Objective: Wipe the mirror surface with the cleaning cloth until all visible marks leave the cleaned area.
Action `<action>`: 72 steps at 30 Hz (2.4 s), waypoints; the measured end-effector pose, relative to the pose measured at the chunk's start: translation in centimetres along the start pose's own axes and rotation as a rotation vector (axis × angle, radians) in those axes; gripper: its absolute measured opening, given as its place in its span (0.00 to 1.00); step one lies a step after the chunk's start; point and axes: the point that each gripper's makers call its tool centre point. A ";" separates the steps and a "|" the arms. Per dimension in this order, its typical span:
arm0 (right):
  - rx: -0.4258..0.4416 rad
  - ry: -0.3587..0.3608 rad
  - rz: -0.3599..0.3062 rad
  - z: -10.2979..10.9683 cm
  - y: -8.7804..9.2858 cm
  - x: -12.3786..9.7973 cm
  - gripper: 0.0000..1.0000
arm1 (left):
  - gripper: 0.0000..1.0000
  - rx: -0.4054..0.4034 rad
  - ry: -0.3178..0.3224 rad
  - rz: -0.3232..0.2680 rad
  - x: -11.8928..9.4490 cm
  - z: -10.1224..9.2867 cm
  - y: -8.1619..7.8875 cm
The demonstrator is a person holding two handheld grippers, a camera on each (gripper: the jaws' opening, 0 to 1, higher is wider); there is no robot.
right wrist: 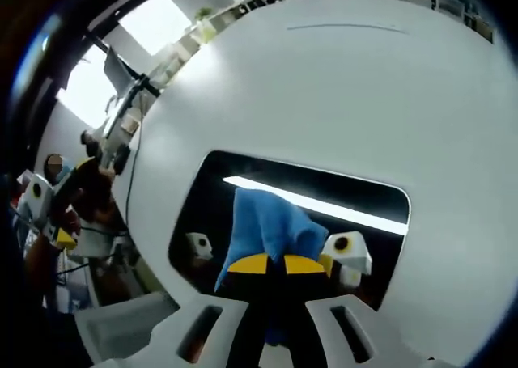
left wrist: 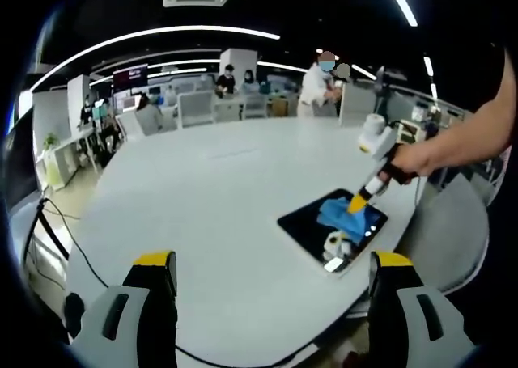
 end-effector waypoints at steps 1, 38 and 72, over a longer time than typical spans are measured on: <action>0.002 0.002 0.000 -0.3 0.1 -0.2 0.00 | 0.99 0.001 -0.001 0.000 0.0 0.0 0.0; 0.046 0.056 0.023 -6.2 2.1 -3.1 0.00 | 0.99 0.022 0.020 0.026 0.8 -1.0 0.7; -0.054 0.147 0.029 -7.1 2.5 -3.4 0.00 | 0.99 0.004 0.021 0.036 1.3 -1.3 1.4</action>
Point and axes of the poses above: the point that each gripper's makers call its tool centre point, and the gripper's own axes: x roughly forward along the fingers, z roughly to its left, y roughly out of its underside, and after that the axes turned 3 degrees about -x, right-handed
